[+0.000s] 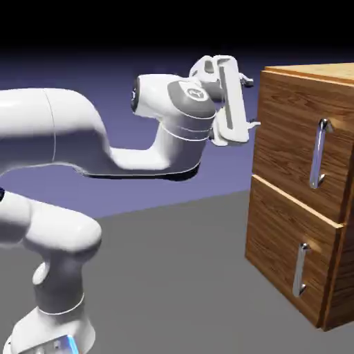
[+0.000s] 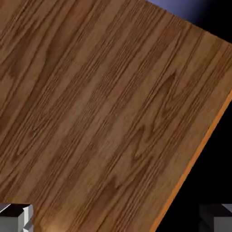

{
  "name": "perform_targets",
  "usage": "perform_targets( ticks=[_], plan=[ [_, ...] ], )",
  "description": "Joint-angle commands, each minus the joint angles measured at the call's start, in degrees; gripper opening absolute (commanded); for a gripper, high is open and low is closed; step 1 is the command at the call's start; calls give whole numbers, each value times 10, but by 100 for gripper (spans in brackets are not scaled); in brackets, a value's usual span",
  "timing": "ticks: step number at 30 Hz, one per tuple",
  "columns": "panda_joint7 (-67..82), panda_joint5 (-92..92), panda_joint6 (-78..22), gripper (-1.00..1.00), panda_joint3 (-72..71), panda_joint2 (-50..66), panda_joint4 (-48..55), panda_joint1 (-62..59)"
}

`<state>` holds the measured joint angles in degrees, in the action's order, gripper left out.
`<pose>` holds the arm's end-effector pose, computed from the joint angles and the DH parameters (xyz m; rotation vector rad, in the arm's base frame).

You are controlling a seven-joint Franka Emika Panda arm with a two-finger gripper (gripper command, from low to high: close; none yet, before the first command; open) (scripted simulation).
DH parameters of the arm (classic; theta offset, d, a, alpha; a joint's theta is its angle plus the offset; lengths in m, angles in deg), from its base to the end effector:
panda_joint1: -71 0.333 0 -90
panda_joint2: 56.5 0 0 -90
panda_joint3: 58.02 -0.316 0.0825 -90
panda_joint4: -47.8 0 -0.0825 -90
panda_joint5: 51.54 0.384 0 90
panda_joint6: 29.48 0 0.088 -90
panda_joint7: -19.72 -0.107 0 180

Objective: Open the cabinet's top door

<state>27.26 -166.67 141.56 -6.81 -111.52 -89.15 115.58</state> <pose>0.3746 -0.0833 0.6030 1.3438 1.2812 1.2774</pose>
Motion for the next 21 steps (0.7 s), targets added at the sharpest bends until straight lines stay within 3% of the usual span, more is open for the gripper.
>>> perform_targets(
  ticks=[1, 21],
  plan=[
    [11, -25, -1, 0, 11, -5, 5, 10],
    [220, -506, -13, 0, 225, -98, 106, 193]
  ],
)
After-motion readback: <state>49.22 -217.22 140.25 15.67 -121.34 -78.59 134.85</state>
